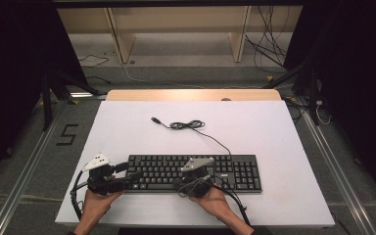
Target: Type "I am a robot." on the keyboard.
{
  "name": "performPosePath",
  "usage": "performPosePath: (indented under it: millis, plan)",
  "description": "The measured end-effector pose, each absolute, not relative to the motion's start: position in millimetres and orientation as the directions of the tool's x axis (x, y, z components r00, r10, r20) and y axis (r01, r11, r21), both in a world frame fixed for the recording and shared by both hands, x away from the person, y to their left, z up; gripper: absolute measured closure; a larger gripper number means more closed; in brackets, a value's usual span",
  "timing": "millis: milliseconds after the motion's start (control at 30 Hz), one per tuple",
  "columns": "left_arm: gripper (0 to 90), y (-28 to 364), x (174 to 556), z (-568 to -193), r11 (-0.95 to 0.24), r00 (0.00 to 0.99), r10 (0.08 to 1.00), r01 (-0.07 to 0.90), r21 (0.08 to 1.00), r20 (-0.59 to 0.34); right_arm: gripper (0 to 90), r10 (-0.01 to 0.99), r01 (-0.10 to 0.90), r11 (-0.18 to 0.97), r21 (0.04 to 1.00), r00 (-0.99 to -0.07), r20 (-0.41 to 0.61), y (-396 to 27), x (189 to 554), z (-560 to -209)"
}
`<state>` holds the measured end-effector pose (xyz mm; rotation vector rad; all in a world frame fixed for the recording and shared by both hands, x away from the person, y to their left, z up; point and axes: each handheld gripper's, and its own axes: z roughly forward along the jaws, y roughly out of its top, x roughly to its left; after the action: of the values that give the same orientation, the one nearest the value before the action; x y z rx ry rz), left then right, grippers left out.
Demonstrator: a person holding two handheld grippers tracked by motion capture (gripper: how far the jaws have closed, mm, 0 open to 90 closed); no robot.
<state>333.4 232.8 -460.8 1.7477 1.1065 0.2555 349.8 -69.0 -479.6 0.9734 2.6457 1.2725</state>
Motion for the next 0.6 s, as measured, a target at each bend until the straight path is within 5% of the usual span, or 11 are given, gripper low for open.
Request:
performPosePath:
  millis: [367, 600]
  plan:
    - [27.6, 232, 334, -461, -0.066, 0.552, 0.773, 0.559, 0.826, -0.312, 82.0, 0.567, 0.521, 0.383, 0.762, -0.784, 0.252, -83, 353, -466]
    - [29.2, 232, 337, -461, -0.058, 0.543, 0.778, 0.563, 0.824, -0.316, 66.4, 0.567, 0.527, 0.351, 0.775, -0.778, 0.272, -91, 354, -460]
